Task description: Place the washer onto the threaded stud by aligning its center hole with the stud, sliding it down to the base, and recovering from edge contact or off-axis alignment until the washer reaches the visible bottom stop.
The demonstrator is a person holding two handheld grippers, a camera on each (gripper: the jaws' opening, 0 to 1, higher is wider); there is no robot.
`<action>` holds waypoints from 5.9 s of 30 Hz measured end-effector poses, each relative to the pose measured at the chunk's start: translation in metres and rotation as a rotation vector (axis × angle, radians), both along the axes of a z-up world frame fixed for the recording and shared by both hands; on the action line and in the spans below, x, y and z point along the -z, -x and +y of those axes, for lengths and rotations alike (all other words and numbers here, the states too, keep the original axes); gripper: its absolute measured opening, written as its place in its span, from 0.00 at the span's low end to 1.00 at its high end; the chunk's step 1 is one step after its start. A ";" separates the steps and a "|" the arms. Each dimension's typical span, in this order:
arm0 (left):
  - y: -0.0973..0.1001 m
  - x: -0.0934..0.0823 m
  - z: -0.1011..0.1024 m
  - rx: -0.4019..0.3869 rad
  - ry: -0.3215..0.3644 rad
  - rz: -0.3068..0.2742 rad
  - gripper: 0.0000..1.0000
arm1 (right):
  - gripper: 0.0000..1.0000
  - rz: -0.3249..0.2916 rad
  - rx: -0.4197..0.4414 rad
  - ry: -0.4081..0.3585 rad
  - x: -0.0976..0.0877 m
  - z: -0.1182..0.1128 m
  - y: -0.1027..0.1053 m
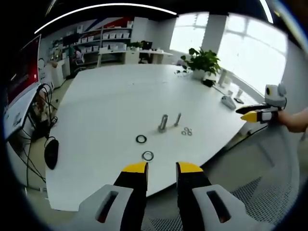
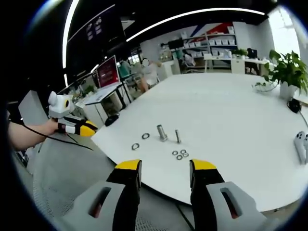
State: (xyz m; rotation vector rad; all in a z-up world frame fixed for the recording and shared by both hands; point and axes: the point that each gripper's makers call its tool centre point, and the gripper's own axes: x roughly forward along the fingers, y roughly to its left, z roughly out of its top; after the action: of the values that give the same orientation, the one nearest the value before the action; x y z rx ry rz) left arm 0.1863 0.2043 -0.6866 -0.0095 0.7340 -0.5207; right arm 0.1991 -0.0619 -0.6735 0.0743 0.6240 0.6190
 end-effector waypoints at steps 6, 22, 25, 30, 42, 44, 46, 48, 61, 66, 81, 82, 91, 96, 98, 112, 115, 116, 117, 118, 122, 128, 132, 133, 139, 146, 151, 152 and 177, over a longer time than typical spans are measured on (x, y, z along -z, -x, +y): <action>0.000 0.001 0.001 -0.005 -0.002 0.002 0.21 | 0.40 0.000 0.007 0.000 0.000 -0.002 -0.001; 0.006 0.010 0.000 0.012 -0.037 0.052 0.21 | 0.40 0.001 0.026 -0.015 -0.001 -0.004 -0.002; 0.004 0.008 0.003 -0.005 -0.027 0.041 0.21 | 0.40 0.001 0.025 -0.015 -0.001 -0.003 -0.002; 0.005 0.010 0.001 0.009 -0.028 0.051 0.21 | 0.40 0.000 0.023 -0.014 -0.001 -0.003 -0.001; 0.005 0.007 -0.001 0.014 -0.019 0.042 0.20 | 0.40 0.013 0.017 -0.007 0.002 -0.003 -0.001; 0.005 0.008 -0.001 0.013 -0.018 0.046 0.20 | 0.40 0.010 0.015 -0.001 0.002 -0.002 -0.001; 0.005 0.008 -0.001 0.017 -0.019 0.047 0.20 | 0.40 0.010 0.017 -0.005 0.001 -0.002 -0.001; 0.005 0.008 -0.001 0.019 -0.020 0.048 0.20 | 0.40 0.006 0.021 -0.008 0.001 -0.003 -0.002; 0.007 0.011 -0.001 0.022 -0.021 0.059 0.21 | 0.40 0.030 0.010 0.009 0.006 -0.002 0.001; 0.006 0.009 -0.001 0.018 -0.014 0.048 0.21 | 0.41 0.041 0.001 0.014 0.008 -0.002 0.004; 0.006 0.012 0.004 -0.007 -0.037 0.057 0.22 | 0.40 0.043 -0.010 0.004 0.008 0.000 0.005; 0.006 0.012 0.004 -0.009 -0.038 0.057 0.22 | 0.40 0.040 -0.006 0.001 0.007 0.000 0.005; 0.005 0.015 0.007 -0.025 -0.037 0.075 0.21 | 0.40 0.028 0.009 -0.012 0.004 -0.002 0.002; 0.008 0.018 0.008 -0.024 -0.048 0.095 0.20 | 0.40 0.018 0.015 -0.022 0.002 -0.001 0.000; 0.007 0.017 0.008 -0.026 -0.046 0.089 0.21 | 0.40 0.021 0.012 -0.021 0.002 -0.001 0.001; 0.009 0.019 0.006 -0.008 -0.042 0.098 0.21 | 0.40 0.037 -0.009 -0.006 0.006 0.002 0.004; 0.009 0.021 0.007 -0.003 -0.055 0.104 0.21 | 0.40 0.027 0.007 -0.019 0.004 0.000 0.003; 0.009 0.021 0.007 0.000 -0.056 0.104 0.21 | 0.40 0.027 0.020 -0.026 0.003 -0.002 0.003; 0.009 0.020 0.006 0.001 -0.052 0.104 0.21 | 0.40 0.029 0.025 -0.030 0.003 -0.002 0.002; 0.009 0.019 0.006 0.000 -0.048 0.103 0.21 | 0.40 0.031 0.025 -0.030 0.003 -0.001 0.002; 0.006 0.019 0.009 -0.024 -0.046 0.099 0.23 | 0.40 0.044 0.005 -0.020 0.006 0.001 0.004; 0.014 0.032 0.008 0.013 -0.105 0.188 0.27 | 0.40 0.039 0.010 -0.035 0.004 0.001 0.004; 0.017 0.037 0.007 0.019 -0.109 0.225 0.28 | 0.40 0.045 -0.001 -0.026 0.005 0.002 0.004; 0.017 0.038 0.007 0.021 -0.108 0.232 0.29 | 0.40 0.046 -0.002 -0.025 0.005 0.002 0.004; 0.007 0.039 0.010 0.043 -0.143 0.260 0.29 | 0.40 0.037 0.019 -0.039 0.003 0.000 0.003; -0.022 0.041 0.009 0.013 -0.111 0.273 0.30 | 0.40 0.043 0.009 -0.029 0.005 0.001 0.004; -0.031 0.053 -0.009 0.010 -0.073 0.292 0.31 | 0.39 0.047 0.015 -0.029 0.005 0.001 0.003; -0.033 0.057 -0.014 0.010 -0.060 0.305 0.31 | 0.39 0.045 0.019 -0.032 0.004 0.001 0.003; -0.073 0.142 -0.023 0.071 -0.317 0.425 0.35 | 0.39 0.050 0.047 -0.037 0.005 -0.002 0.000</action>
State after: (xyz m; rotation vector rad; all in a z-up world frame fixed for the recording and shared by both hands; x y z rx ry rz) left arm 0.2589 0.1811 -0.8284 0.2079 1.2305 -0.4697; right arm 0.1995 -0.0641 -0.6781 0.1388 0.6578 0.5842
